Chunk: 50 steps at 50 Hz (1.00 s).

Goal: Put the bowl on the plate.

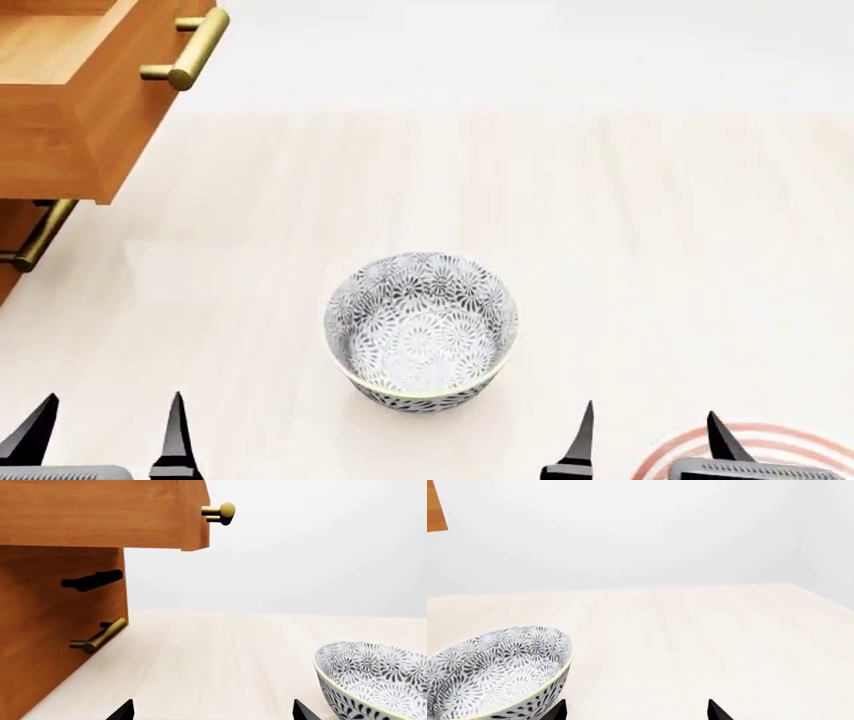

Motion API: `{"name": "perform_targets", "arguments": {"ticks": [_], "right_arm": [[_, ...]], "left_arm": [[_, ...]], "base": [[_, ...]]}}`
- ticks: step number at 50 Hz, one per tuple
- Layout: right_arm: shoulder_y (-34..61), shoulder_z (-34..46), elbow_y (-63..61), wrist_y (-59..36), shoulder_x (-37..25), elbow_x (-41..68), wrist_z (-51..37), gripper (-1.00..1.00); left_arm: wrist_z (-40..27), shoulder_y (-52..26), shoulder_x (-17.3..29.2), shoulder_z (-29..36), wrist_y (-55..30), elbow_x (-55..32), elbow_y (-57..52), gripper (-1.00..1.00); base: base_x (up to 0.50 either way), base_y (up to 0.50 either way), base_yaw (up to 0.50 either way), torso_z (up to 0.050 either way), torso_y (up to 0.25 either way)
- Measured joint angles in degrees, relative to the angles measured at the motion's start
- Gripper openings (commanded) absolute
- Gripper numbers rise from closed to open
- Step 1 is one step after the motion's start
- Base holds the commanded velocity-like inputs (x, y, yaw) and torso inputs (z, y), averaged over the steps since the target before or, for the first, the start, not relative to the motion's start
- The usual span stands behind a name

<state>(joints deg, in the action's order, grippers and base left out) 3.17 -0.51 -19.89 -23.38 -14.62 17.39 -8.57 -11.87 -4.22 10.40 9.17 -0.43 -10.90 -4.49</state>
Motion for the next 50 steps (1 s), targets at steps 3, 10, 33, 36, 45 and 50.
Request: {"name": "perform_targets", "arguments": {"ticks": [3, 10, 33, 36, 45, 50], "right_arm": [[0.32, -0.04, -0.81, -1.48, -0.28, 0.46, -0.32, 1.0], [1.97, -0.06, -3.96, -6.56, -1.38, 2.18, -1.0, 1.0], [16.94, 2.96, -10.83, -29.85, -6.02, 10.08, -1.27, 1.0], [19.42, 3.26, -11.22, -32.91, -6.48, 11.57, -0.72, 1.0], [27.37, 4.56, -10.18, -40.89, -7.05, 15.82, 1.45, 1.0], [31.7, 5.91, -8.96, -44.74, -7.12, 17.65, 2.58, 1.0]], "left_arm": [[-0.18, 0.02, 0.09, 0.04, -0.05, -0.04, -0.04, 1.0], [-0.6, 0.07, 0.33, 0.05, -0.08, -0.2, -0.21, 1.0], [-1.6, 0.26, 1.01, 0.3, 0.3, -0.62, -0.31, 1.0], [-1.67, 0.25, 1.07, 0.4, 0.34, -0.66, -0.34, 1.0], [-2.01, 0.18, 1.28, 0.69, 0.13, -0.8, -0.71, 1.0], [-2.23, 0.22, 1.44, 0.84, -0.11, -0.88, -1.15, 1.0]], "base": [[0.0, 0.0, 0.0, 0.0, 0.0], [0.0, 0.0, 0.0, 0.0, 0.0], [0.0, 0.0, 0.0, 0.0, 0.0], [0.0, 0.0, 0.0, 0.0, 0.0], [0.0, 0.0, 0.0, 0.0, 0.0], [0.0, 0.0, 0.0, 0.0, 0.0]]}}
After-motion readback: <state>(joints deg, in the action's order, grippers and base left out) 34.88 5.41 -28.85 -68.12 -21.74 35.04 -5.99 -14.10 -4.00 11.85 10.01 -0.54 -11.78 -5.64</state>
